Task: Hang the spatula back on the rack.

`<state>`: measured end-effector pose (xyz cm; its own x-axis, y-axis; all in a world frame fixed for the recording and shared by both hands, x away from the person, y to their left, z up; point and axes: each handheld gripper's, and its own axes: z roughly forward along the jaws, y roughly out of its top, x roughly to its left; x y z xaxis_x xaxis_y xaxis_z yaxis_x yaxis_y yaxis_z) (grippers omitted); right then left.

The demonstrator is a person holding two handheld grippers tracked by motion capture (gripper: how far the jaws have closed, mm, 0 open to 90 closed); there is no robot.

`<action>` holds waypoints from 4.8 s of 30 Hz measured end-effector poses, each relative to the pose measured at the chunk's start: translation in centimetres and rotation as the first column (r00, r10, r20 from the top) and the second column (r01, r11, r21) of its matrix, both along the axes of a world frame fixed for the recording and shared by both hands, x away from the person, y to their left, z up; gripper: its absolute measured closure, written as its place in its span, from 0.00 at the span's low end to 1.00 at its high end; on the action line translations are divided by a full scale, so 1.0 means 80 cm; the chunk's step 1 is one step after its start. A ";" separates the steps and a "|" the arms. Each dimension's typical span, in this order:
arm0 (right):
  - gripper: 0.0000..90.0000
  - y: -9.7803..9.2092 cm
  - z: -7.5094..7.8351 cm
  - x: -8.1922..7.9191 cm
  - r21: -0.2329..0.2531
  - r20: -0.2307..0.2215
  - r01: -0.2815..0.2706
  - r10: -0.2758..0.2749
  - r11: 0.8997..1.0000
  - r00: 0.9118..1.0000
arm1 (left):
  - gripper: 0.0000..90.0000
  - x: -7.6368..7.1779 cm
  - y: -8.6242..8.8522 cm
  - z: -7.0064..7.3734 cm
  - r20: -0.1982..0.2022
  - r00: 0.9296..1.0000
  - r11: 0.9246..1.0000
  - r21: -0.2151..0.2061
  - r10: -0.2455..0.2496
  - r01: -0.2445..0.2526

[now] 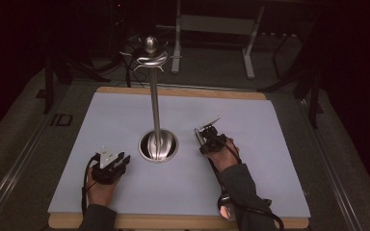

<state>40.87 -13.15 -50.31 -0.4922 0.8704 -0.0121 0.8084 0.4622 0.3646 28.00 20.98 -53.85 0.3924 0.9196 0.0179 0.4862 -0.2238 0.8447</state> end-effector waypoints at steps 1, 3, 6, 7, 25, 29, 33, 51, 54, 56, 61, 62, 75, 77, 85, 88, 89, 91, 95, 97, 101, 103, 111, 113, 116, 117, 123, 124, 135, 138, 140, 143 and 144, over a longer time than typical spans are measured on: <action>0.74 0.000 0.001 0.000 0.008 -0.001 0.000 0.000 1.000 1.000 | 0.78 0.000 0.000 0.000 0.000 1.000 1.000 0.000 0.000 0.000; 0.75 0.001 0.004 -0.002 0.034 0.001 0.006 -0.006 0.999 1.000 | 0.78 0.000 0.000 0.000 0.001 1.000 1.000 0.001 0.000 0.000; 0.76 0.000 0.011 -0.003 0.062 0.010 0.003 -0.004 0.998 1.000 | 0.78 0.000 0.000 0.000 0.002 1.000 1.000 0.003 0.000 0.000; 0.76 -0.001 0.014 -0.004 0.072 0.017 0.002 -0.003 0.997 1.000 | 0.78 0.000 0.000 0.000 0.002 1.000 1.000 0.003 0.001 -0.001; 0.77 -0.010 0.065 -0.018 0.218 0.132 -0.010 -0.020 0.976 0.991 | 0.78 0.000 0.000 0.000 0.003 1.000 1.000 0.005 0.004 -0.004; 0.77 -0.007 0.072 -0.021 0.223 0.153 -0.017 -0.018 0.975 0.988 | 0.78 0.000 0.000 0.000 0.003 1.000 1.000 0.002 0.005 -0.005; 0.77 -0.005 0.081 -0.024 0.227 0.189 -0.032 -0.011 0.973 0.982 | 0.78 0.000 0.000 0.000 0.003 1.000 1.000 0.002 0.004 -0.004; 0.77 0.003 0.120 -0.043 0.271 0.318 -0.126 0.035 0.954 0.948 | 0.78 0.000 0.000 0.000 0.005 1.000 1.000 0.006 0.005 -0.005; 0.77 0.004 0.122 -0.045 0.277 0.327 -0.130 0.034 0.952 0.945 | 0.78 0.000 0.000 0.000 0.005 1.000 1.000 0.005 0.005 -0.005; 0.77 0.005 0.133 -0.050 0.304 0.368 -0.164 0.043 0.938 0.929 | 0.78 0.000 0.000 0.000 0.004 1.000 1.000 0.003 0.005 -0.005; 0.77 0.004 0.146 -0.057 0.331 0.405 -0.208 0.060 0.920 0.912 | 0.78 0.000 0.000 0.000 0.004 1.000 1.000 0.004 0.005 -0.005; 0.77 0.005 0.148 -0.058 0.336 0.406 -0.215 0.065 0.917 0.912 | 0.78 0.000 0.000 0.000 0.004 1.000 1.000 0.004 0.005 -0.005; 0.77 0.003 0.168 -0.076 0.386 0.529 -0.368 0.124 0.846 0.840 | 0.77 0.000 0.000 0.000 0.002 1.000 1.000 0.005 0.008 -0.008; 0.77 0.003 0.171 -0.079 0.384 0.550 -0.381 0.123 0.841 0.826 | 0.77 0.000 0.000 0.000 0.002 1.000 1.000 0.005 0.009 -0.009; 0.77 0.002 0.180 -0.090 0.367 0.645 -0.465 0.140 0.806 0.751 | 0.77 0.000 0.000 0.000 0.002 1.000 1.000 0.004 0.008 -0.008; 0.77 0.003 0.184 -0.093 0.365 0.663 -0.478 0.138 0.799 0.736 | 0.77 0.000 0.000 0.000 0.002 1.000 1.000 0.003 0.008 -0.008; 0.77 0.003 0.185 -0.093 0.364 0.665 -0.479 0.136 0.799 0.734 | 0.77 0.000 0.000 0.000 0.002 1.000 1.000 0.004 0.008 -0.008; 0.77 0.005 0.187 -0.094 0.368 0.670 -0.479 0.129 0.797 0.731 | 0.77 0.000 0.000 0.000 0.002 1.000 1.000 0.004 0.009 -0.009; 0.77 0.008 0.190 -0.095 0.371 0.677 -0.481 0.123 0.794 0.726 | 0.77 0.000 0.000 0.000 0.002 1.000 1.000 0.004 0.009 -0.009; 0.77 0.009 0.190 -0.095 0.368 0.681 -0.486 0.125 0.793 0.721 | 0.77 0.000 0.000 0.000 0.002 1.000 1.000 0.003 0.009 -0.009; 0.77 0.015 0.193 -0.098 0.368 0.694 -0.505 0.130 0.781 0.708 | 0.77 0.000 0.000 0.000 0.002 1.000 1.000 0.003 0.008 -0.008; 0.77 0.016 0.194 -0.099 0.368 0.697 -0.506 0.129 0.780 0.706 | 0.77 0.000 0.000 0.000 0.002 1.000 1.000 0.003 0.008 -0.008; 0.77 0.024 0.206 -0.102 0.363 0.715 -0.524 0.130 0.771 0.687 | 0.77 0.000 0.000 0.000 0.001 1.000 1.000 0.002 0.008 -0.008; 0.77 0.026 0.210 -0.103 0.365 0.718 -0.525 0.126 0.769 0.685 | 0.77 0.000 0.000 0.000 0.001 1.000 1.000 0.002 0.009 -0.009; 0.77 0.030 0.217 -0.105 0.361 0.725 -0.530 0.127 0.767 0.677 | 0.77 0.000 0.000 0.000 0.001 1.000 1.000 0.002 0.009 -0.009; 0.77 0.031 0.219 -0.106 0.361 0.727 -0.533 0.127 0.765 0.675 | 0.77 0.000 0.000 0.000 0.000 1.000 1.000 0.002 0.009 -0.009; 0.77 0.040 0.231 -0.110 0.350 0.743 -0.544 0.127 0.763 0.657 | 0.77 0.000 0.000 0.000 0.000 1.000 1.000 0.002 0.009 -0.009; 0.77 0.042 0.232 -0.111 0.350 0.744 -0.545 0.127 0.762 0.656 | 0.77 0.000 0.000 0.000 0.000 1.000 1.000 0.002 0.008 -0.008; 0.77 0.062 0.243 -0.112 0.333 0.755 -0.530 0.116 0.780 0.646 | 0.77 0.000 0.000 0.000 -0.001 1.000 1.000 0.002 0.009 -0.009; 0.77 0.066 0.242 -0.111 0.321 0.755 -0.527 0.123 0.787 0.644 | 0.77 0.000 0.000 0.000 -0.001 1.000 1.000 0.002 0.009 -0.009; 0.77 0.068 0.241 -0.110 0.316 0.753 -0.523 0.126 0.792 0.646 | 0.77 0.000 0.000 0.000 -0.002 1.000 1.000 0.002 0.009 -0.009; 0.77 0.072 0.238 -0.105 0.318 0.739 -0.499 0.119 0.806 0.663 | 0.77 0.000 0.000 0.000 -0.001 1.000 1.000 0.002 0.009 -0.009; 0.77 0.072 0.237 -0.103 0.319 0.735 -0.492 0.117 0.810 0.668 | 0.77 0.000 0.000 0.000 -0.001 1.000 1.000 0.002 0.009 -0.009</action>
